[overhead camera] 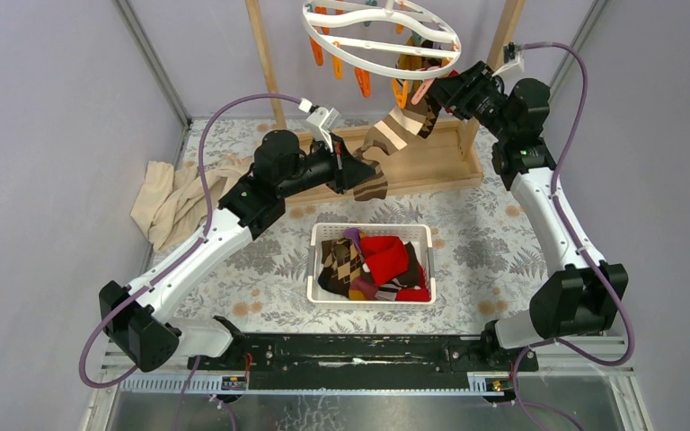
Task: Remove the socks clipped to the hanger
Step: Remove the sock from the hanger.
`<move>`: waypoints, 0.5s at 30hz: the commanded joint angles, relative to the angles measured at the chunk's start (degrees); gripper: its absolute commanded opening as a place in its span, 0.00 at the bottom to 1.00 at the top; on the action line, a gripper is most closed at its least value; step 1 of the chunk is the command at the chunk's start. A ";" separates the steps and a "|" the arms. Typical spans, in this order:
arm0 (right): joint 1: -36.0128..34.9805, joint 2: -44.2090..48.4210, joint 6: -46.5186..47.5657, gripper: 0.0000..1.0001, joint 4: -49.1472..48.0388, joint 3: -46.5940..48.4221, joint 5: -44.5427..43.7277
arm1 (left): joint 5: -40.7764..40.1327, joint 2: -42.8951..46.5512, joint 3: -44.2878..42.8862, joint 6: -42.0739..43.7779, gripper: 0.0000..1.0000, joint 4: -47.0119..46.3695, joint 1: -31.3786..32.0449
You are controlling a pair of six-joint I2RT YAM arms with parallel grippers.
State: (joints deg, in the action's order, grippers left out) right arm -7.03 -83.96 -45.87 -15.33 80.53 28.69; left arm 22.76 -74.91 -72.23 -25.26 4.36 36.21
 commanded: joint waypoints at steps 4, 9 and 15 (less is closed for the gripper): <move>-0.44 5.94 3.17 0.52 0.62 -1.87 -3.70 | 0.85 0.21 -1.07 -0.58 0.01 -1.45 -0.39; -0.44 7.94 2.82 0.50 -1.57 -4.43 -3.10 | 0.88 0.21 -1.16 -0.67 0.01 -1.37 -0.35; -0.44 7.95 1.36 0.47 -5.51 -5.00 -0.94 | 0.97 0.19 -1.10 -0.76 0.01 -1.37 -0.35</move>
State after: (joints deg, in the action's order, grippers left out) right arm -7.03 -77.30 -43.94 -14.74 75.59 26.26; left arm 22.81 -74.91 -72.23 -25.50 4.36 36.21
